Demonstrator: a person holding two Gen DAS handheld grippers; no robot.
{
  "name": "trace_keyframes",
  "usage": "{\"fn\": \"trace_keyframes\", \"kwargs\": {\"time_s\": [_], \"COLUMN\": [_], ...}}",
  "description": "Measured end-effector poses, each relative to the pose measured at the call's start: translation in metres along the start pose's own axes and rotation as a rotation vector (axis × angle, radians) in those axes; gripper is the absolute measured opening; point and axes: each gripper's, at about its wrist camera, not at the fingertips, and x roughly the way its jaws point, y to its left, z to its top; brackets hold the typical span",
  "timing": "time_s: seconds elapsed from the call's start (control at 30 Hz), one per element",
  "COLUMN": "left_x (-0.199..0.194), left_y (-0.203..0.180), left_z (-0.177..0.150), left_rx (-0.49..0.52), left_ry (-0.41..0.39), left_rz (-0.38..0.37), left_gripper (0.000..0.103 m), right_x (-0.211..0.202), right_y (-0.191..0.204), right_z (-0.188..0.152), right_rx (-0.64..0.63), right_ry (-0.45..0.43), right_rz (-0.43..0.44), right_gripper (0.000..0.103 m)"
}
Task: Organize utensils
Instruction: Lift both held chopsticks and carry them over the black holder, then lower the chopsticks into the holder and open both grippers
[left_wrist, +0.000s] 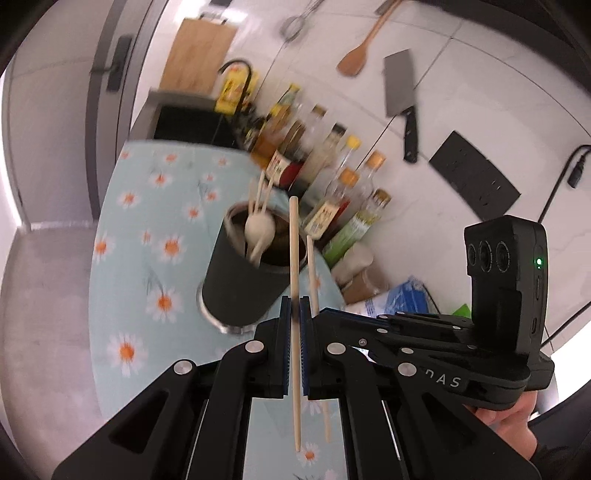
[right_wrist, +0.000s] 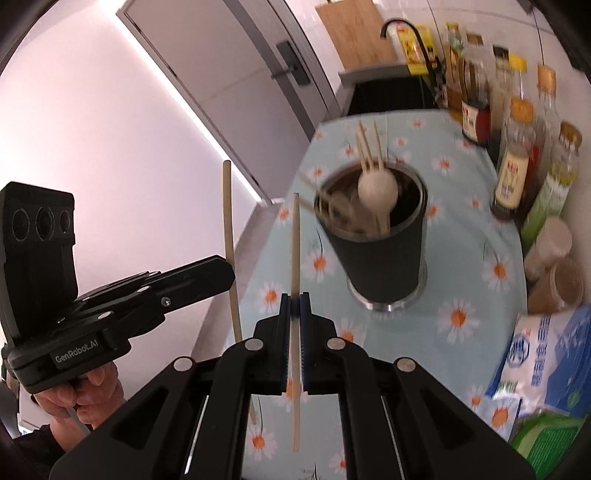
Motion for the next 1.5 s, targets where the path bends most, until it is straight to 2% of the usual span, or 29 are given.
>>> {"fn": "trace_keyframes", "kwargs": {"time_s": [0.33,0.57,0.63,0.77,0.9,1.03,1.17,1.5], "left_x": [-0.004,0.003,0.004,0.000,-0.006,-0.004,0.006,0.052], "left_y": [-0.009,-0.005,-0.005,-0.006,-0.009,-0.014,-0.015,0.002], "left_z": [0.049,0.080,0.087,0.096,0.103,0.103,0.099,0.072], "left_rx": [0.102,0.110,0.124,0.145,0.187,0.230,0.255,0.249], "left_ry": [-0.170,-0.226,-0.248,-0.313,-0.402,-0.452,-0.472,-0.406], "left_rz": [-0.058,-0.100,-0.095,-0.086,-0.053,-0.036,-0.032,-0.013], "left_gripper": [0.003,0.003,0.003,0.003,0.003,0.003,0.003,0.003], "right_x": [-0.027,-0.040,-0.045,-0.063,-0.073,-0.076,-0.068,-0.026], "right_y": [-0.011,-0.029,-0.033,-0.031,-0.028,-0.029,-0.036,-0.058], "right_z": [0.050,0.078,0.085,0.091,0.096,0.100,0.102,0.086], "right_rx": [-0.006,0.023,0.021,-0.040,-0.091,-0.123,-0.135,-0.111], "right_ry": [-0.208,-0.328,-0.367,-0.526,-0.622,-0.695,-0.716,-0.659], "right_rz": [0.032,0.041,0.045,0.046,0.009,-0.018,-0.025,-0.060], "right_gripper": [0.006,0.006,0.006,0.006,0.006,0.006,0.006,0.006]}}
